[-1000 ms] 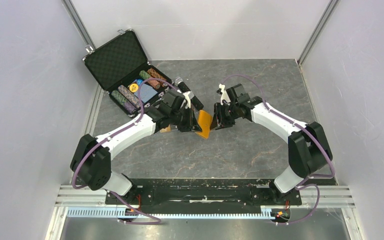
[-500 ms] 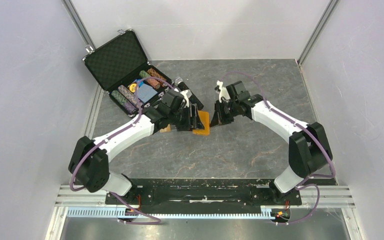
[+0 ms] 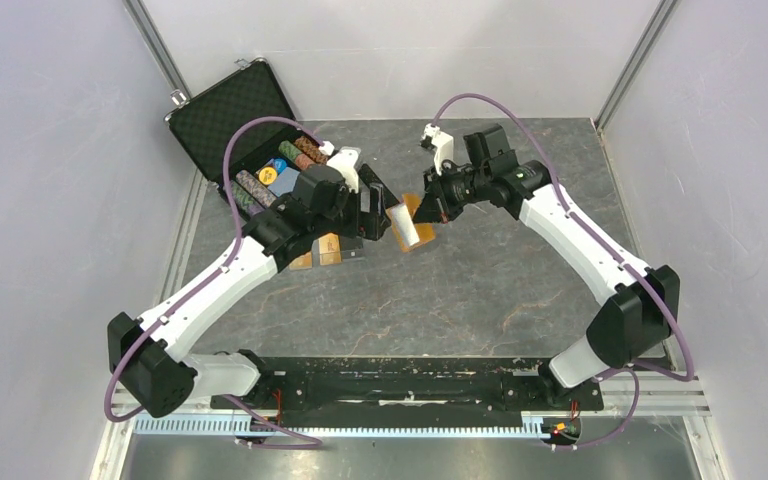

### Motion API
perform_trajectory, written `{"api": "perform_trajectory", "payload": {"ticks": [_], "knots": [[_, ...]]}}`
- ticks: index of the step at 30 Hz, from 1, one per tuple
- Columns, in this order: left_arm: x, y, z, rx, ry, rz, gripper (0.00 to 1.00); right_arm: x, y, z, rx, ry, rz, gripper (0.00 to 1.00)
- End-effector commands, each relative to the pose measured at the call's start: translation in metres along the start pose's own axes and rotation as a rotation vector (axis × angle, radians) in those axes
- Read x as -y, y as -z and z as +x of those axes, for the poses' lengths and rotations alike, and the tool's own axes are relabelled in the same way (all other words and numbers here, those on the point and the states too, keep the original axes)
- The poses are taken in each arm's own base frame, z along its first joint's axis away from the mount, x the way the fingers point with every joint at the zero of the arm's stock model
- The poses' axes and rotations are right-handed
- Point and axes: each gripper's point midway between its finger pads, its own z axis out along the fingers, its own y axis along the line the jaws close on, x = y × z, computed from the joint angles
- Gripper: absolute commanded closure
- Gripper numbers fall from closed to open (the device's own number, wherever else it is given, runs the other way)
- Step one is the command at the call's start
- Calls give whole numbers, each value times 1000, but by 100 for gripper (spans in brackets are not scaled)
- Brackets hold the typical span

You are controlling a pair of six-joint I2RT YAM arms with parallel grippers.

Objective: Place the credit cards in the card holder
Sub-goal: Open the card holder.

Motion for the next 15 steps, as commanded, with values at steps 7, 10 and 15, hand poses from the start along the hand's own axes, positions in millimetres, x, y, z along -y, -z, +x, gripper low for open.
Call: {"api": "perform_trajectory", "payload": {"ticks": [7,10,15], "knots": [[24,5,12,10,-499,286,5,-32,9,0,-45,122,-208,100],[31,1,15,53,-541,343,5,-41,10,-1,-36,119,-255,100],[37,-16,15,90,-527,371,0,-50,9,0,-27,93,-320,100]]}}
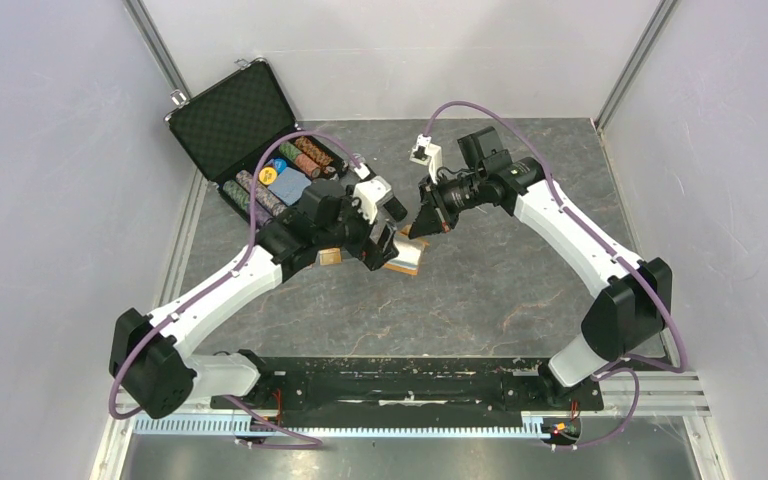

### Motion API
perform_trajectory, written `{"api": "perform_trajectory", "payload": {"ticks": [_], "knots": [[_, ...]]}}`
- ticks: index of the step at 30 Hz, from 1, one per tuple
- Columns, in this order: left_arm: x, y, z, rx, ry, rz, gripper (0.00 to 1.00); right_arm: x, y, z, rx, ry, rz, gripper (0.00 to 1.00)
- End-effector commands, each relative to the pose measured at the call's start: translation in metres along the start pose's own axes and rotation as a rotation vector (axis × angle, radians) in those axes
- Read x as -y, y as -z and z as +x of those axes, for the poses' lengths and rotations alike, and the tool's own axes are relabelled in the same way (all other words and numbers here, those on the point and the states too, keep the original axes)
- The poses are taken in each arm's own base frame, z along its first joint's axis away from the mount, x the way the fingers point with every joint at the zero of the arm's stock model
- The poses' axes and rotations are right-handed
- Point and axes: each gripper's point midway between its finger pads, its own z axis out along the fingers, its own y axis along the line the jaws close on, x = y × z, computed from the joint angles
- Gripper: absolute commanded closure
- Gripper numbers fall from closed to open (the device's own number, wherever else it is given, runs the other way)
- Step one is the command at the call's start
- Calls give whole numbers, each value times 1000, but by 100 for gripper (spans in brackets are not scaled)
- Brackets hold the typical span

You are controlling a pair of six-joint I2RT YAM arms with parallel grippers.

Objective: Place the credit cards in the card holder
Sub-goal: Open the card holder.

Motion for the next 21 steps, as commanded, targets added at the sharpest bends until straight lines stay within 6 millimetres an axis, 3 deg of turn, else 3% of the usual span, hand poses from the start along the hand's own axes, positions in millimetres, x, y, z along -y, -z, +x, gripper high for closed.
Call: {"api": "perform_trajectory", "payload": {"ticks": [1,9,15,19,21], "knots": [[4,-12,-33,144,-102,54,0,-22,5,-17,58,51,-108,100],[3,-40,-38,154,-48,85,0,-25,1,-7,46,30,-150,100],[-1,-48,-26,137,-20,68,1,-16,-7,4,20,-6,-150,100],[1,-48,-27,146,-1,76,10,-13,-11,10,7,-28,-171,100],[2,-47,-29,150,29,81,22,-10,-12,12,2,-39,-164,100]]}}
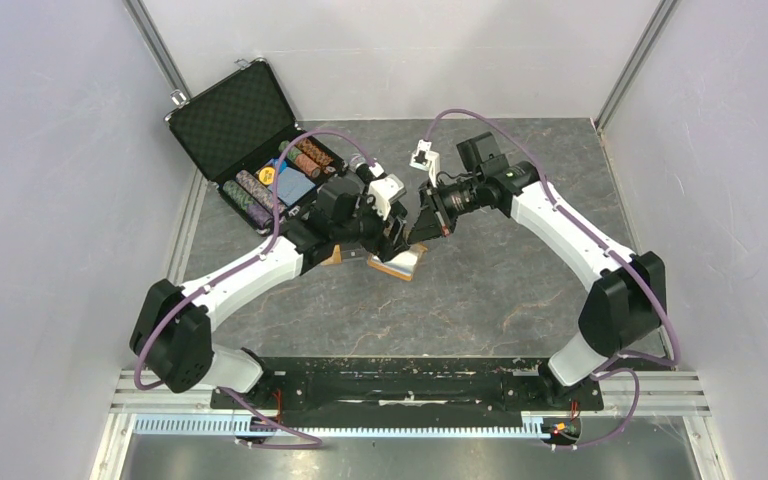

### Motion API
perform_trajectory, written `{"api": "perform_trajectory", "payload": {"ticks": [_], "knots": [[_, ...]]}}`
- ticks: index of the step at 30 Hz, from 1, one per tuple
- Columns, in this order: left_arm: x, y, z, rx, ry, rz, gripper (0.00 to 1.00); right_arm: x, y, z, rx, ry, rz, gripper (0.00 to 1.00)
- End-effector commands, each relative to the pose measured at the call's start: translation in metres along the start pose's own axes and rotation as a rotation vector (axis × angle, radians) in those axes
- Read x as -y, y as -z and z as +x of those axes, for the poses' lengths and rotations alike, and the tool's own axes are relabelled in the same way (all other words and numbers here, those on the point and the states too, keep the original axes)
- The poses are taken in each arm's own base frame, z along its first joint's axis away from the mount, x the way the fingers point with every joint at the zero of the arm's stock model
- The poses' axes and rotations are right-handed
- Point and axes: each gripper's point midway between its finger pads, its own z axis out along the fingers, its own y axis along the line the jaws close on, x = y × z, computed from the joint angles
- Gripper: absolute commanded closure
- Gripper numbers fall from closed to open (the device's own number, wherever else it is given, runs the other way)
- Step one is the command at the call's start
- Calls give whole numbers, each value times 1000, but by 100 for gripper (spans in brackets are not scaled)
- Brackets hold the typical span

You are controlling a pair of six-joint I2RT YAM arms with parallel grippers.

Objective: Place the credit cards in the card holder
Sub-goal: Open the card holder.

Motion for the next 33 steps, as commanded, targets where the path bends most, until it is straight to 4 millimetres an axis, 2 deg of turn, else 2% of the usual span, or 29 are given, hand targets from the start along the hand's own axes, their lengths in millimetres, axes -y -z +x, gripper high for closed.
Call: {"api": "perform_trajectory", "payload": {"ticks": [1,3,5,11,13,14,15,17,20,22,27,31,33], "knots": [[6,0,-30,104,41,28,28,0,-5,4,-1,-9,-43,100],[9,0,-30,100,52,45,43,7,-4,5,-1,-22,-17,100],[10,0,-28,84,74,45,83,14,-2,6,0,-37,7,100],[21,6,-22,56,109,90,85,31,5,3,31,-70,76,97],[23,10,-22,55,123,98,92,32,8,0,44,-63,88,94],[24,13,-23,57,130,103,97,34,10,-2,51,-56,101,84],[26,15,-24,58,135,111,98,35,12,-2,55,-49,118,69],[31,21,-27,63,143,135,98,43,19,-1,65,-44,176,49],[34,32,-36,78,166,156,98,51,33,2,101,-32,229,28],[37,38,-43,97,186,184,98,52,38,6,119,-26,233,20],[54,49,-59,129,219,309,98,44,34,15,128,-20,163,17],[67,50,-66,113,244,404,98,30,30,5,183,10,71,17],[70,50,-68,104,261,433,98,25,29,-2,209,14,39,20]]}}
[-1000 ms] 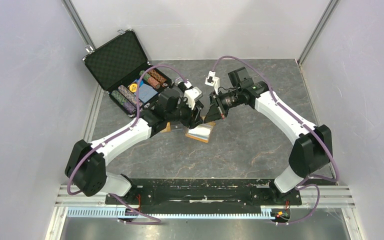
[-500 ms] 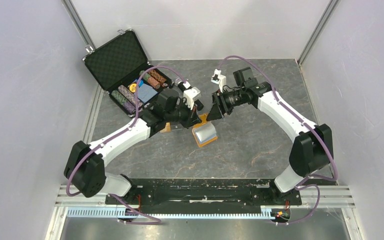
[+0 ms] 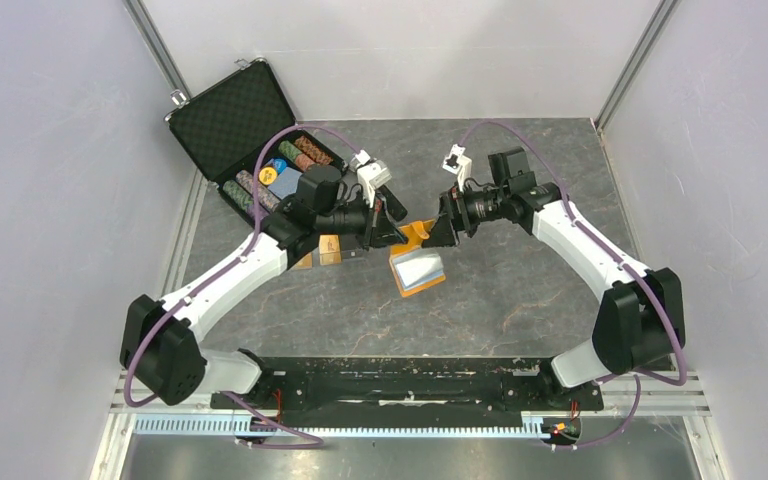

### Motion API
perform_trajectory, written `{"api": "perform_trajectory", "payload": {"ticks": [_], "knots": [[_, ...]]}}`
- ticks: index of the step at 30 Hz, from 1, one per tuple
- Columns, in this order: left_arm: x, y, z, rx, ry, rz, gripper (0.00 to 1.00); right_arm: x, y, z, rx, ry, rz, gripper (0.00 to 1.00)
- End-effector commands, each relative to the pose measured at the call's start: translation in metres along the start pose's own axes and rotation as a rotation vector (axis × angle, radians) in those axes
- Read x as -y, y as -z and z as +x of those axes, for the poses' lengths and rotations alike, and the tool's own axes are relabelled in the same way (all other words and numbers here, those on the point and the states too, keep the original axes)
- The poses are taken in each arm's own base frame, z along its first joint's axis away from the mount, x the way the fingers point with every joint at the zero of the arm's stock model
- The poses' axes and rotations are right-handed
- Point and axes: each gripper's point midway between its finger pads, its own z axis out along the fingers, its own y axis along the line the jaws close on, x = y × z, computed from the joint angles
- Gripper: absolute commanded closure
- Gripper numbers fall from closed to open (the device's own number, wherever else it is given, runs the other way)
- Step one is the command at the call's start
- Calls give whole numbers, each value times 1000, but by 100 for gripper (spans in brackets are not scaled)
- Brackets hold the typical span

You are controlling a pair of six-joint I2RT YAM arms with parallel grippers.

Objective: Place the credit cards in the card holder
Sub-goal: Open the card holder.

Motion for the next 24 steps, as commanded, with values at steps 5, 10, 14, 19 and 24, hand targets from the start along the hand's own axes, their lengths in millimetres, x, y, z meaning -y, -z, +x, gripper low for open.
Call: {"api": "perform_trajectory", "payload": {"ticks": [5,10,14,19,24], "knots": [[25,1,-34,39,74,137,82,-31,-2,-32,118,47,-183,79],[-8,14,-40,76,84,-107,41,-24,0,-40,145,45,-119,100],[-35,35,-46,145,118,-323,1,-23,5,-53,218,44,-62,100],[-32,41,-46,171,257,-291,0,-28,10,-64,326,32,-54,100],[-26,32,-40,169,402,-123,5,-30,9,-61,336,7,-73,100]]}}
